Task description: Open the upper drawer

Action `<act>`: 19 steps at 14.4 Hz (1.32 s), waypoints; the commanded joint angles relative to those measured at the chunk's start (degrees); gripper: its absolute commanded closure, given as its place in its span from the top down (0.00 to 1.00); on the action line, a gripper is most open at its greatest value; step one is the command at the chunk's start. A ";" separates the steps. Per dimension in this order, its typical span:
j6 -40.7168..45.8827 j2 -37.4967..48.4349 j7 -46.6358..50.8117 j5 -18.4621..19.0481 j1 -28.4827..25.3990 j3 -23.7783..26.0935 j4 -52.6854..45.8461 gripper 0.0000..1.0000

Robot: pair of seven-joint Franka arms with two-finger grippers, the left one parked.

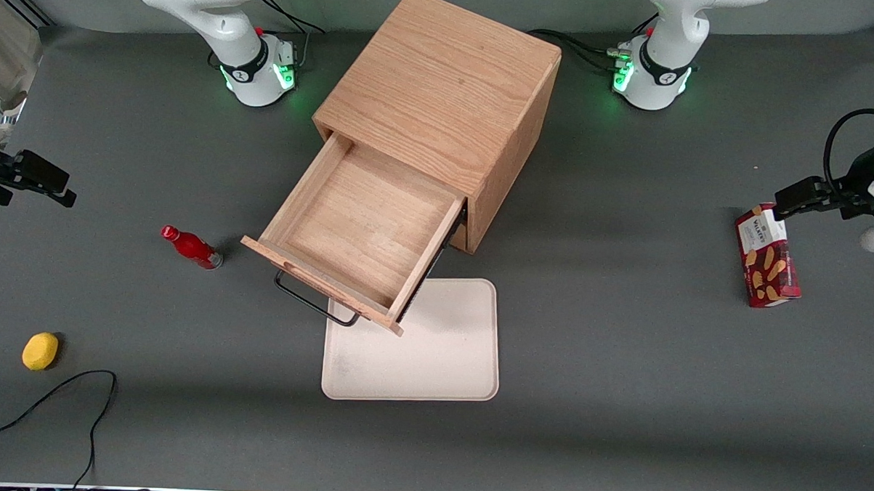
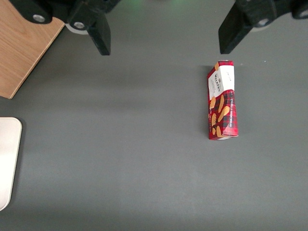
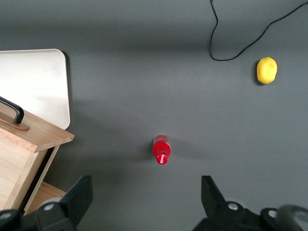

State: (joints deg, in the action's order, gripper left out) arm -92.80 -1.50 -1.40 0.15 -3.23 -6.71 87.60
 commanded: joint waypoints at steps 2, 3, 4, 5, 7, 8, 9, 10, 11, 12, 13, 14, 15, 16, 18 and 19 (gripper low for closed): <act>-0.46 -0.52 0.61 -0.68 1.21 1.35 -0.94 1.00; -0.46 -0.52 0.61 -0.68 1.12 1.35 -0.94 1.00; -0.46 -0.61 0.61 -0.68 1.12 1.35 -1.03 1.00; -0.46 -0.61 0.61 -0.68 1.03 1.35 -0.94 1.00; -0.46 -0.61 0.61 -0.68 1.03 1.35 -1.03 1.00; -0.28 -0.52 0.61 -0.59 0.94 1.44 -1.03 1.00; -0.28 -0.52 0.61 -0.59 0.60 1.44 -1.03 1.00; -0.11 -0.52 0.61 -0.59 -0.02 1.27 -1.03 1.00; 0.24 -0.34 0.61 -0.42 -0.28 1.27 -1.03 1.00; 0.77 -0.17 0.87 -0.50 -0.29 1.27 -1.03 1.00; 2.34 -0.08 0.70 -0.50 -0.29 1.35 -1.03 1.00; 2.97 -0.08 0.70 -0.50 -0.29 1.35 -1.12 1.00; 3.06 0.01 0.70 -0.50 -0.29 1.35 -1.03 1.00; 3.15 0.01 0.78 -0.59 -0.29 1.44 -1.03 1.00; 4.02 0.01 0.87 -0.68 -0.29 1.44 -1.03 1.00; 4.29 0.01 0.87 -0.77 -0.29 1.44 -1.03 1.00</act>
State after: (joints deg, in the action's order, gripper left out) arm -90.25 -1.66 -1.40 0.15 -3.26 -5.27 87.45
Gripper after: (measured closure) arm 0.000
